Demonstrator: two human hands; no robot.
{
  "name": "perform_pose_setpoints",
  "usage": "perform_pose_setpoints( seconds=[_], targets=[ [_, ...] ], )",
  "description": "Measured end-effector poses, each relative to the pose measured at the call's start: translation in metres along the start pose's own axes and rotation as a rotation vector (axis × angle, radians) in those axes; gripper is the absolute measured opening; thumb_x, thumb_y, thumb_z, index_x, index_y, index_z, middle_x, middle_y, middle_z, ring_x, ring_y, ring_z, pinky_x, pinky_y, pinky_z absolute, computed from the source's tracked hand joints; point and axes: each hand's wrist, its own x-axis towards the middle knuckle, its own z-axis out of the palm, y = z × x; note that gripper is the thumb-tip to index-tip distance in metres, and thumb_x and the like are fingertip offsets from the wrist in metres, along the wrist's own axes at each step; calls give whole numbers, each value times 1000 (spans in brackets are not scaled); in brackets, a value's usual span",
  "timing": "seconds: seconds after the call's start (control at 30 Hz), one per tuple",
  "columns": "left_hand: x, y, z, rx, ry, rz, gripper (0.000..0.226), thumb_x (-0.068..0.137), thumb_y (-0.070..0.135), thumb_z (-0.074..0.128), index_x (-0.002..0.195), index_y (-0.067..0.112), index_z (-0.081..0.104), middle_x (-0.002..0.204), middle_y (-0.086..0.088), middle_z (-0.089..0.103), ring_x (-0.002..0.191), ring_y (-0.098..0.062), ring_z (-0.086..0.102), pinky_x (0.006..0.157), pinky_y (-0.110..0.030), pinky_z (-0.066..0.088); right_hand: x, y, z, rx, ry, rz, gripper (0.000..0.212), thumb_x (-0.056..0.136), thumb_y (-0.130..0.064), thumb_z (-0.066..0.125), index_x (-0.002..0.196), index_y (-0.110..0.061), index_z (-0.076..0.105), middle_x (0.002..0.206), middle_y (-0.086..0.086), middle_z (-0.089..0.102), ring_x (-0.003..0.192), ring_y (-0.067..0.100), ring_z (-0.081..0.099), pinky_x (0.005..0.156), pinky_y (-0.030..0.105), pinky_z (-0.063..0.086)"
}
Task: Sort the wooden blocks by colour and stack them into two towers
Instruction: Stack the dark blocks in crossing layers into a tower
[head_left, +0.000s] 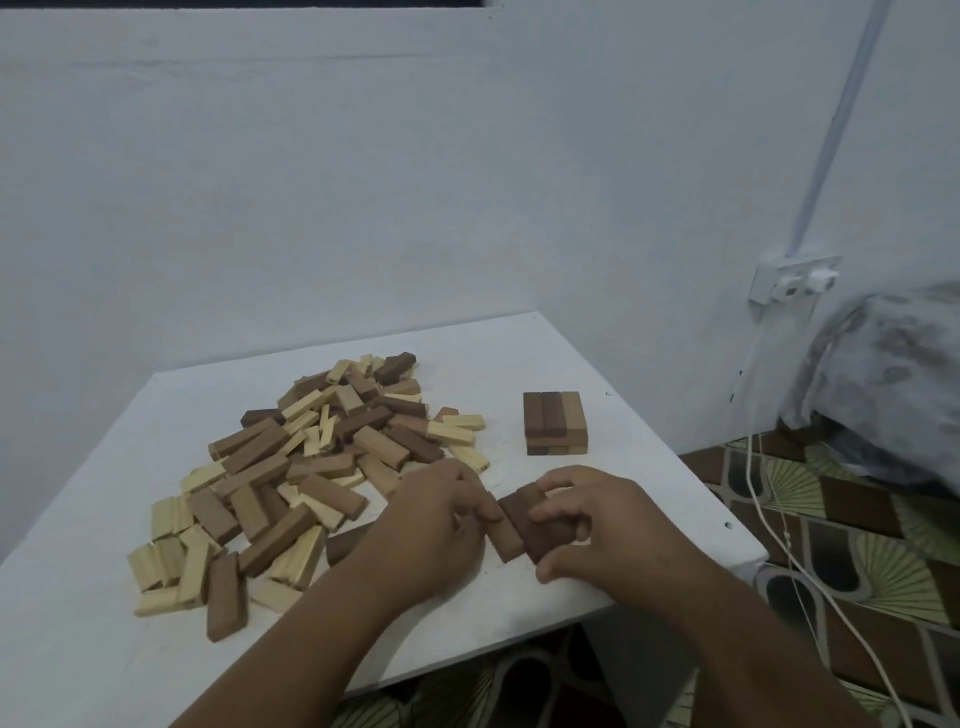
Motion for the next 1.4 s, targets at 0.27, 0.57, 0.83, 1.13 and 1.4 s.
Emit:
perform_pose_setpoints(
  seconds=[0.27,0.57,0.83,1.13,1.4],
  targets=[
    [2,5,-14,-146,-146,2,19,73,14,80,85,28,73,99,9,72,94,-9,64,78,-34,54,6,2,4,86,37,-16,37,66,-12,89,102,-18,79,111,-12,63,98,-3,57,77,5,44],
    [2,1,-12,-172,-145,-86,25,71,13,85,85,29,72,95,9,70,84,-11,61,76,-39,54,11,0,9,51,88,-34,27,69,-12,88,95,-14,80,91,-18,60,84,-7,57,76,0,38],
    [10,4,-18,-194,-170,-92,35,67,8,87,69,37,68,89,4,72,78,-14,61,73,-37,54,11,2,9,127,59,-29,23,69,-6,86,91,-7,80,77,-24,57,83,-28,53,76,-1,39],
    [13,3,-19,-203,-145,-36,34,64,3,87,70,32,70,88,5,74,79,-13,63,65,-26,53,5,-11,13,-64,120,15,51,51,-57,89,85,-21,76,90,-13,62,82,5,59,74,25,52],
    [15,-1,-23,-122,-207,-4,18,67,13,87,77,24,76,102,11,69,85,3,58,68,-8,41,6,-10,25,-15,180,-57,33,56,-37,80,70,-22,55,80,-10,53,76,9,52,61,26,47]
  ],
)
